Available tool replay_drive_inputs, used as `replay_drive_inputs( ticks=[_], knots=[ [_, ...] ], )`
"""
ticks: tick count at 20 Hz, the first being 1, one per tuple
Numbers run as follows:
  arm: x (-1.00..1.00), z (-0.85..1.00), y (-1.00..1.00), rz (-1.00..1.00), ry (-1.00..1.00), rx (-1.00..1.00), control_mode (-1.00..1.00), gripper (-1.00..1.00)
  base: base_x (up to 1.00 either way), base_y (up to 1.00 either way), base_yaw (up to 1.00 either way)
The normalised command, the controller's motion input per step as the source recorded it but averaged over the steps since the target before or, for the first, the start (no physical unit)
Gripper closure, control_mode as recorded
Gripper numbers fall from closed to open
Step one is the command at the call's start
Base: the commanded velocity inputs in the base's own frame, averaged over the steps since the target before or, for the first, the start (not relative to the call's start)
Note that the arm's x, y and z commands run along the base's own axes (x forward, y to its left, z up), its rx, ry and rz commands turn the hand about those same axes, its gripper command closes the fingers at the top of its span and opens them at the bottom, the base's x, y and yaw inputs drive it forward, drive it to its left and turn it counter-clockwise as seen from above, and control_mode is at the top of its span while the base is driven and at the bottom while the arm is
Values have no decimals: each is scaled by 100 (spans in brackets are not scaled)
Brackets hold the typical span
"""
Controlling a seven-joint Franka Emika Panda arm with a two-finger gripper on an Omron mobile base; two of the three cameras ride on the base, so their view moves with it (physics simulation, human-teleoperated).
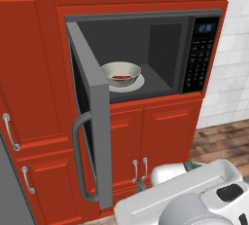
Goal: Remove the peach from the bowl and place it on the small plate. Then place the bowl with only the steak in the microwave, close the door, and press the start button to microwave the steak.
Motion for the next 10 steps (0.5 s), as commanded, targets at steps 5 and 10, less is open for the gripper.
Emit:
replay_drive_inputs(
  ticks=[5, 10],
  knots=[
    [52, -34, 99, 0, 0, -40, -100, -100, 0, 0, 0],
    [82, -36, 93, 0, 4, -34, -100, -100, 0, 0, 0]
  ],
)
